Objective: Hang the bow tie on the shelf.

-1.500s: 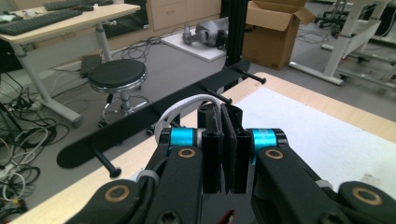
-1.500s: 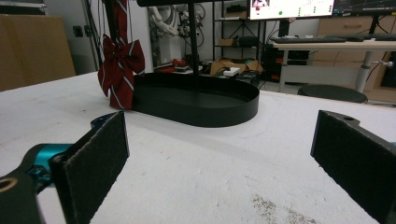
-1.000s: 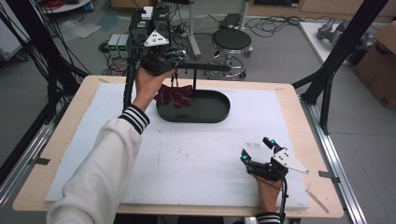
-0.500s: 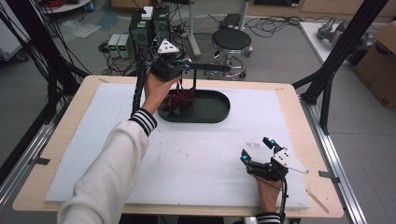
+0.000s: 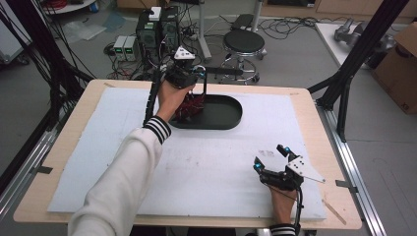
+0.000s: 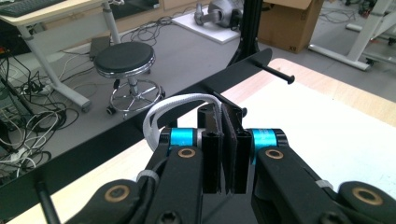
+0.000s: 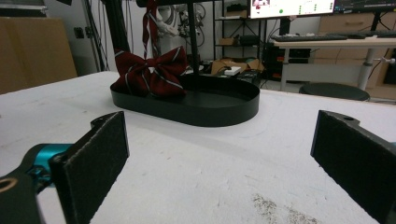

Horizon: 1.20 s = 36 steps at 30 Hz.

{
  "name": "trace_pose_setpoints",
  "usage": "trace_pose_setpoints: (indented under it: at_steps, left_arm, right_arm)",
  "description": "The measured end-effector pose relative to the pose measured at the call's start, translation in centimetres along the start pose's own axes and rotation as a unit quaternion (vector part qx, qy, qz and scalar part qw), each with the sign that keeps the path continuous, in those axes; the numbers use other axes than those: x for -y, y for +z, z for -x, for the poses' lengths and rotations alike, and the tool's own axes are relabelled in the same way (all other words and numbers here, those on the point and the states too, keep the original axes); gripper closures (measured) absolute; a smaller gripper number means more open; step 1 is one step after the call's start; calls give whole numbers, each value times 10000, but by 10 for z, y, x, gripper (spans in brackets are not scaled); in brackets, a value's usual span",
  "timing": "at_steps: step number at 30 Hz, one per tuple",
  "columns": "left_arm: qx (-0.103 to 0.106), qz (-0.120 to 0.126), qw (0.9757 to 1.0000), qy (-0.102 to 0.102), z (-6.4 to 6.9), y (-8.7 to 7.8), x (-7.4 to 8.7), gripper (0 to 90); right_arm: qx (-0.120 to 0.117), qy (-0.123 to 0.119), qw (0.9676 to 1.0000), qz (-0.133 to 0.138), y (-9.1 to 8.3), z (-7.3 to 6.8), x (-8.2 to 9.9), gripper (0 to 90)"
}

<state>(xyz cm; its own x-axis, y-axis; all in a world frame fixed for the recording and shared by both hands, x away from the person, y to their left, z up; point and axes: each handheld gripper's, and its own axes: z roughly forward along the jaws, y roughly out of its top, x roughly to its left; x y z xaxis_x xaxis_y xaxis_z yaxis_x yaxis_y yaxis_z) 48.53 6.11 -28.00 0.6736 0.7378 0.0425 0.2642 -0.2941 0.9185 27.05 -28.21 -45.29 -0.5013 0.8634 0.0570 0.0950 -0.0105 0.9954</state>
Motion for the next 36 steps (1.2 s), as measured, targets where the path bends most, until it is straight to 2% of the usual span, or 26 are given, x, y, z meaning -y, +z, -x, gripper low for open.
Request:
trace_pose_setpoints:
  at_steps: [5,22,29,31,33,35,36]
  left_arm:
    - [-93,-69,9999,-23,0,4,1,864]
    - [-102,-158,9998,-103,0,21,-2,862]
    - [-115,-222,9995,-176,-1,22,-3,843]
    - [-131,-228,9995,-195,-1,22,-3,792]
    - [-181,-239,9994,-165,0,21,-4,692]
    - [-125,-205,9995,-194,0,20,-4,613]
    - [-125,-205,9995,-194,0,20,-4,541]
  right_arm:
    - [-6,16,10000,-9,0,0,0,32]
    - [-12,84,10000,11,0,1,0,32]
    - [-25,103,9999,9,0,1,0,32]
    - [-39,101,9999,-3,0,1,0,32]
    - [-22,100,9999,6,0,1,0,32]
    - [-24,95,10000,12,0,1,0,32]
    - [-25,94,10000,-1,-1,1,0,32]
